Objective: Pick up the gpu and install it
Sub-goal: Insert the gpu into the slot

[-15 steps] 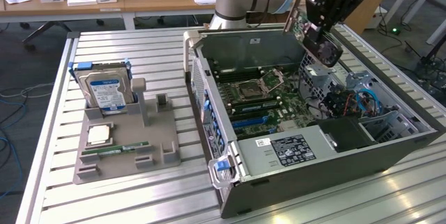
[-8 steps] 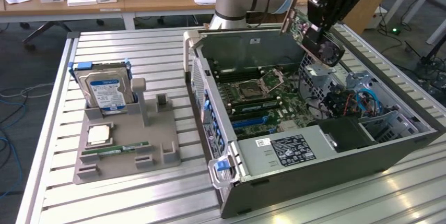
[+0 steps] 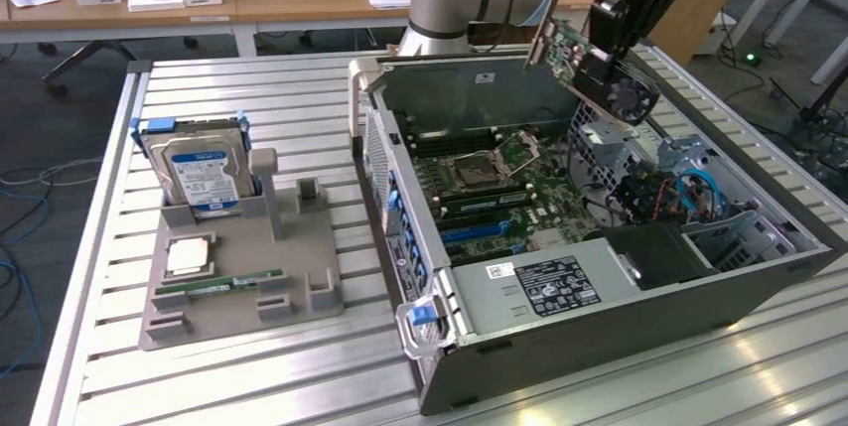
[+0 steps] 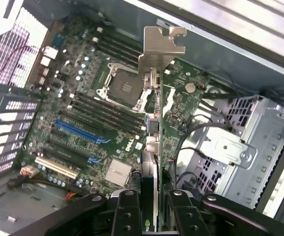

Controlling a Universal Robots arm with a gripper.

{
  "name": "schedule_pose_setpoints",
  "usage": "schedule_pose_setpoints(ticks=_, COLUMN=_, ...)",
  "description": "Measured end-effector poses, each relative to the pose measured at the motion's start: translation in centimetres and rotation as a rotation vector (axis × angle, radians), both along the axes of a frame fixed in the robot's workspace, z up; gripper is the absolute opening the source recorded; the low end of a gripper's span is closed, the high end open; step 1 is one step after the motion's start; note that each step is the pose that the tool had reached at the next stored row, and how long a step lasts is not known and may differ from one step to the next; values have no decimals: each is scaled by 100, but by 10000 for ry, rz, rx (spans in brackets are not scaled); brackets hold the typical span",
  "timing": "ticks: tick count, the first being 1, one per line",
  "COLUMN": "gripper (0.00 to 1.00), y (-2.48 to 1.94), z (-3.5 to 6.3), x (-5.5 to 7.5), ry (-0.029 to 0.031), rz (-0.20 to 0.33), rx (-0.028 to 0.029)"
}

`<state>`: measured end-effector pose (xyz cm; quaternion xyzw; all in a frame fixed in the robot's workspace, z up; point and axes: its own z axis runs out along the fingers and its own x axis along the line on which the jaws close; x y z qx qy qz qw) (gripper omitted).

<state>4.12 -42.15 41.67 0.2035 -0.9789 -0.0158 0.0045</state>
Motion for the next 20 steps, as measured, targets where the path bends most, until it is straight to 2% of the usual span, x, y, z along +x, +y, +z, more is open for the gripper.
schedule_pose_setpoints(ticks=20, gripper=26, y=0, z=-3, x=0, ry=-1, rz=3268, rx=-2)
